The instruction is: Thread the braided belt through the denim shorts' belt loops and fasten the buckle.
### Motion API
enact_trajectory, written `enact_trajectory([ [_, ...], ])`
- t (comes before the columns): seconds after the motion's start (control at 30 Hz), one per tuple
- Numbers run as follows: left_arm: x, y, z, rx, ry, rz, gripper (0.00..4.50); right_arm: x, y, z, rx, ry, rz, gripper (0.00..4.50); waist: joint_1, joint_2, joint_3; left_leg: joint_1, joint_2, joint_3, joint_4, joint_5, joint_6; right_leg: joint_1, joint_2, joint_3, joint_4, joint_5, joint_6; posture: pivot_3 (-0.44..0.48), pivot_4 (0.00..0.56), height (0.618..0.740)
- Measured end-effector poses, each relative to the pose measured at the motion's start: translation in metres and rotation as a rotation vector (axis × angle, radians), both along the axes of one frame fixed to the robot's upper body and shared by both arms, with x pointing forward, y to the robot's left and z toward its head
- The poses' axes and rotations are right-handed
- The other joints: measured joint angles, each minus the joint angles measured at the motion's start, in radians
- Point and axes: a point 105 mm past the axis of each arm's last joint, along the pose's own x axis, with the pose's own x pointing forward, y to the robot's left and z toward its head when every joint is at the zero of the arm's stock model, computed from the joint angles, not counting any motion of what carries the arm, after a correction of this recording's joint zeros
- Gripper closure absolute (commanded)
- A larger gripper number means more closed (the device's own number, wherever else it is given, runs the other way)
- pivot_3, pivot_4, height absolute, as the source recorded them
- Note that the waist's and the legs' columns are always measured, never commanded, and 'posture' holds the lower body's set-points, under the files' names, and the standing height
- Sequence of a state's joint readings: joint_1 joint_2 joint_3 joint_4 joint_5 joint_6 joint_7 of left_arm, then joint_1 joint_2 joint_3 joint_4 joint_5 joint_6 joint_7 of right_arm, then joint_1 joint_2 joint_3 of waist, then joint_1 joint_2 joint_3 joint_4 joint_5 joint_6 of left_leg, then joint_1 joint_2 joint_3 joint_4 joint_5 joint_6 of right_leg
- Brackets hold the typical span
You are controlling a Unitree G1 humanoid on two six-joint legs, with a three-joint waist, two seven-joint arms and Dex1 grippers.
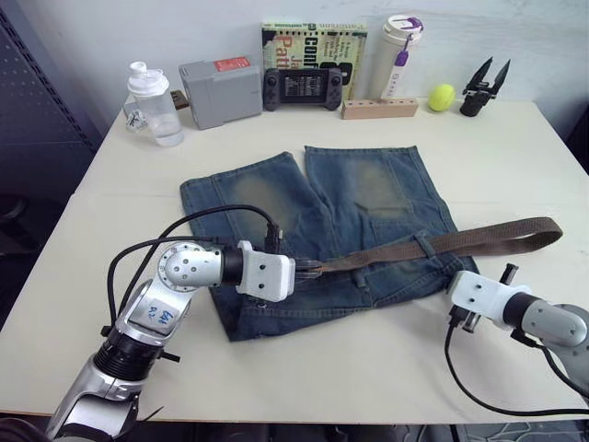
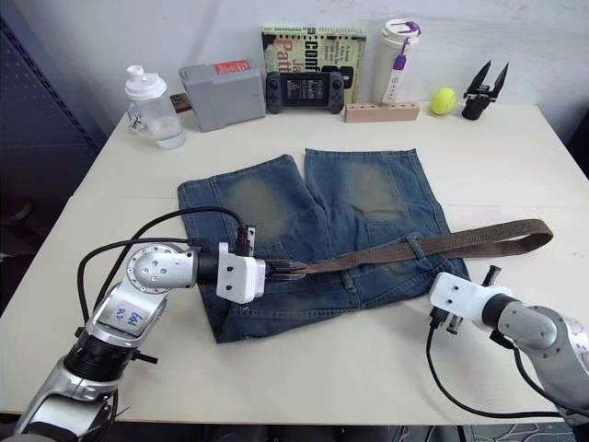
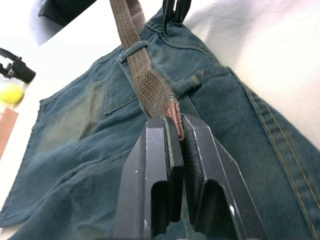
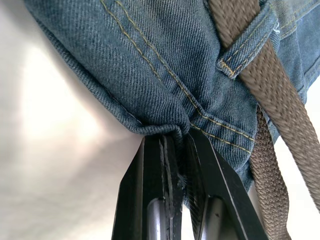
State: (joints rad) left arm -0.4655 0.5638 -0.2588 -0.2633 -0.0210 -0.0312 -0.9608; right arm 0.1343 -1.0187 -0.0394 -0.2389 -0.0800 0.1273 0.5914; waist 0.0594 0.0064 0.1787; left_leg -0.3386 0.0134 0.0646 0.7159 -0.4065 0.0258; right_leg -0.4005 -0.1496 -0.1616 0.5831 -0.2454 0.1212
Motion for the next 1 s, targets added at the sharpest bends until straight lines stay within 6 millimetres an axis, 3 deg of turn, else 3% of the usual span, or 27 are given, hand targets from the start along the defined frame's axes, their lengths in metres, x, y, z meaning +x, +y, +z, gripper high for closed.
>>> enact_trajectory([
  [0.2, -0.004, -0.005, 0.002, -0.011, -0.075, -0.032, 4.5, 0.006, -0.014, 0.002, -0.023, -0.018, -0.017, 4.46, 0.0, 0.0, 0.0, 0.001, 0.0, -0.001, 0.0, 0.0, 0.0, 0.002, 0.0, -0.001, -0.001, 0.0, 0.0, 0.0, 0.15, 0.722],
  [0.3, -0.005, -0.008, 0.005, -0.029, -0.113, -0.042, 4.5, 0.006, -0.014, 0.003, -0.008, -0.012, -0.017, 3.23, -0.001, 0.0, 0.0, 0.001, 0.0, -0.001, 0.0, 0.0, 0.0, 0.002, 0.0, -0.001, -0.001, 0.0, 0.0, 0.0, 0.15, 0.722],
  [0.5, -0.008, -0.009, 0.003, -0.057, -0.13, -0.043, 4.5, 0.005, -0.019, 0.009, 0.201, 0.019, -0.137, 0.78, -0.003, 0.001, 0.001, 0.001, 0.001, -0.001, 0.0, 0.0, 0.0, 0.002, 0.0, -0.001, -0.001, 0.0, 0.0, 0.0, 0.15, 0.722],
  [0.6, -0.009, -0.009, 0.001, -0.054, -0.143, -0.04, 4.5, 0.004, -0.02, 0.015, 0.331, 0.05, -0.203, 0.78, -0.006, 0.003, 0.002, 0.001, 0.001, -0.001, 0.0, 0.0, 0.0, 0.002, 0.001, -0.001, -0.001, 0.0, 0.0, 0.0, 0.15, 0.722],
  [0.7, -0.009, -0.009, 0.003, -0.064, -0.189, -0.041, 4.5, 0.0, -0.01, 0.035, 0.695, 0.18, -0.293, 0.78, -0.01, 0.007, 0.004, 0.002, 0.001, -0.002, -0.001, 0.0, 0.0, 0.002, 0.001, -0.001, 0.0, 0.0, 0.0, 0.0, 0.15, 0.722],
  [0.73, -0.009, -0.009, 0.003, -0.064, -0.195, -0.041, 4.5, -0.001, -0.007, 0.038, 0.733, 0.199, -0.288, 0.78, -0.011, 0.01, 0.006, 0.002, 0.002, -0.008, -0.001, -0.001, 0.001, 0.002, 0.001, 0.0, 0.0, 0.0, 0.0, 0.0, 0.15, 0.722],
  [0.8, -0.01, -0.009, 0.003, -0.067, -0.255, -0.03, 4.5, -0.03, 0.034, 0.054, 0.991, 0.512, -0.152, 0.78, -0.007, 0.013, 0.007, 0.001, 0.002, -0.01, 0.0, -0.002, 0.003, 0.002, 0.0, -0.001, -0.001, 0.0, 0.0, 0.0, 0.15, 0.722],
  [0.93, -0.008, -0.009, 0.004, -0.07, -0.276, -0.015, 4.5, -0.043, 0.055, 0.069, 1.127, 0.636, -0.05, 0.78, -0.007, 0.013, 0.007, 0.001, 0.001, -0.009, 0.002, -0.003, 0.005, 0.002, -0.001, 0.0, -0.001, 0.001, 0.001, 0.0, 0.15, 0.722],
  [0.97, -0.007, -0.009, 0.004, -0.072, -0.3, -0.01, 4.5, -0.044, 0.076, 0.08, 1.255, 0.695, -0.018, 0.78, -0.008, 0.013, 0.007, 0.001, 0.001, -0.009, 0.001, -0.004, 0.005, 0.002, -0.001, 0.0, -0.001, 0.001, 0.001, 0.0, 0.15, 0.722],
  [1.0, -0.006, -0.009, 0.003, -0.072, -0.306, -0.009, 4.5, -0.044, 0.082, 0.081, 1.293, 0.716, -0.013, 0.78, -0.009, 0.013, 0.008, 0.001, 0.002, -0.009, 0.001, -0.004, 0.004, 0.002, 0.0, 0.0, -0.001, 0.001, 0.001, 0.0, 0.15, 0.722],
])
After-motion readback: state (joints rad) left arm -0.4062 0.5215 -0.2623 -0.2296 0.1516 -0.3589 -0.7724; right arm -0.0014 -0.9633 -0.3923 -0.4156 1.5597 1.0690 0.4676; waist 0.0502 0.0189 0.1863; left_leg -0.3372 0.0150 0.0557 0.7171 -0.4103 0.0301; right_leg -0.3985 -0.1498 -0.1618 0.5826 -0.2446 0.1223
